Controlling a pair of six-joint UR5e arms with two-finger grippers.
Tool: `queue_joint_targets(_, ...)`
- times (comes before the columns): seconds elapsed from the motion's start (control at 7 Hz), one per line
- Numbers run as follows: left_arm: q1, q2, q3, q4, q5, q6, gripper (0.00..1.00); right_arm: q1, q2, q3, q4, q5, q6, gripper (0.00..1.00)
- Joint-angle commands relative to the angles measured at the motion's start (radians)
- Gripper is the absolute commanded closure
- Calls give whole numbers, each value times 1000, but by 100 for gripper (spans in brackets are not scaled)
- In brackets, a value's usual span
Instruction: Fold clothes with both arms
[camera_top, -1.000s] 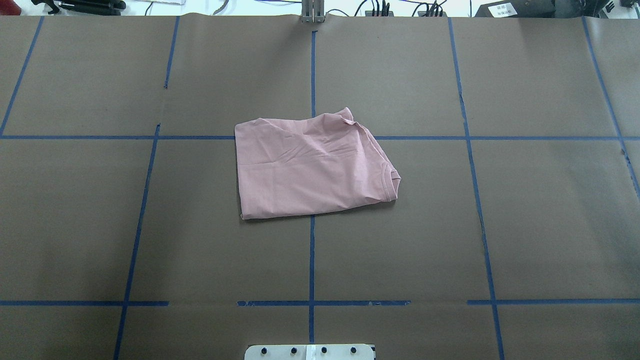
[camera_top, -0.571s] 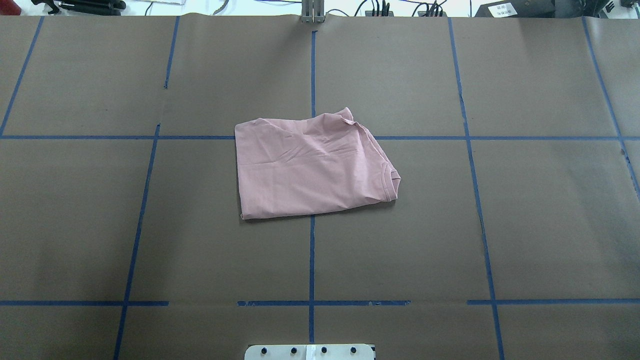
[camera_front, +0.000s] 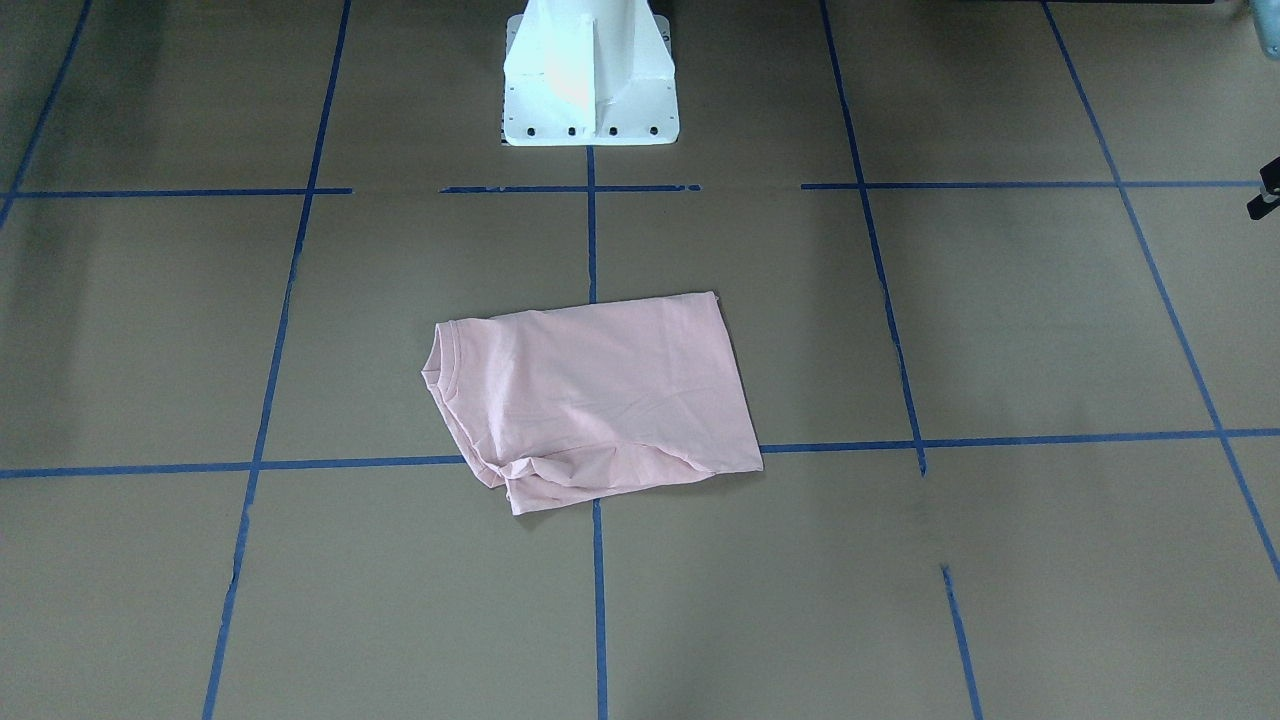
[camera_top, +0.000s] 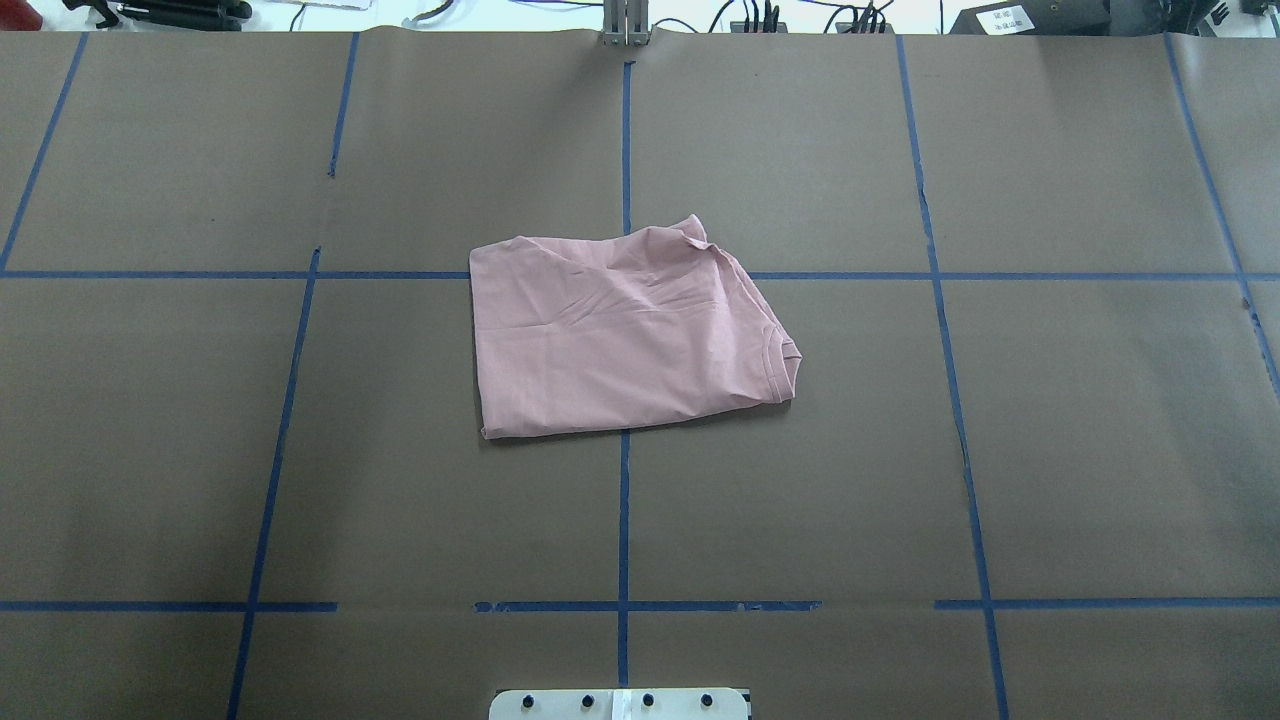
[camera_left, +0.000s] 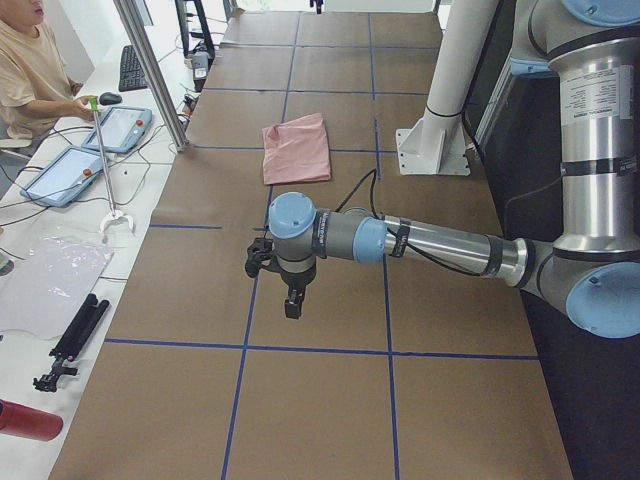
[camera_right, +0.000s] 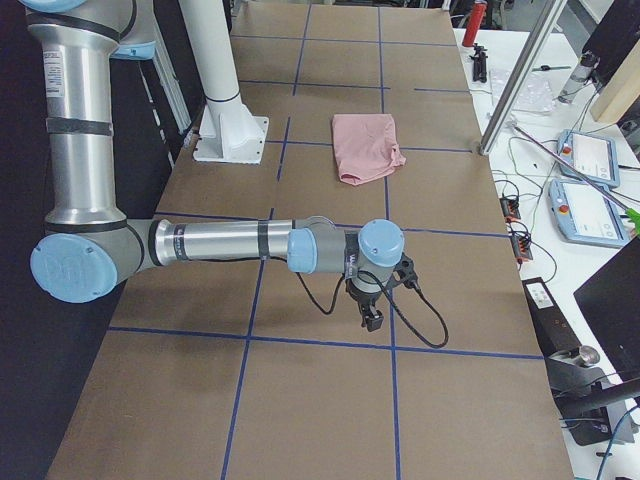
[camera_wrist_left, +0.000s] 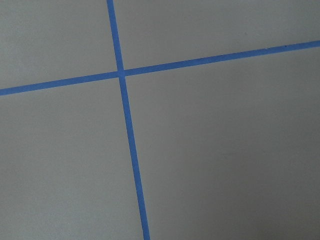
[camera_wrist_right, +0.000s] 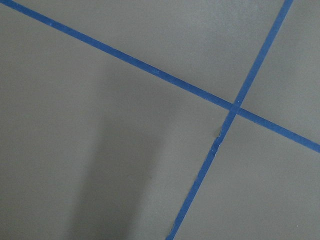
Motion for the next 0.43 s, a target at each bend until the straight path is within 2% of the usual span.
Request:
queue_joint_targets(0.0, 3, -1, 0, -6, 0, 5, 0, 0, 7, 3, 0, 0, 0, 0)
queue_joint_targets(0.29, 3, 0, -11, 3, -3, 5, 0, -3, -1, -12, 1, -3, -12, 0)
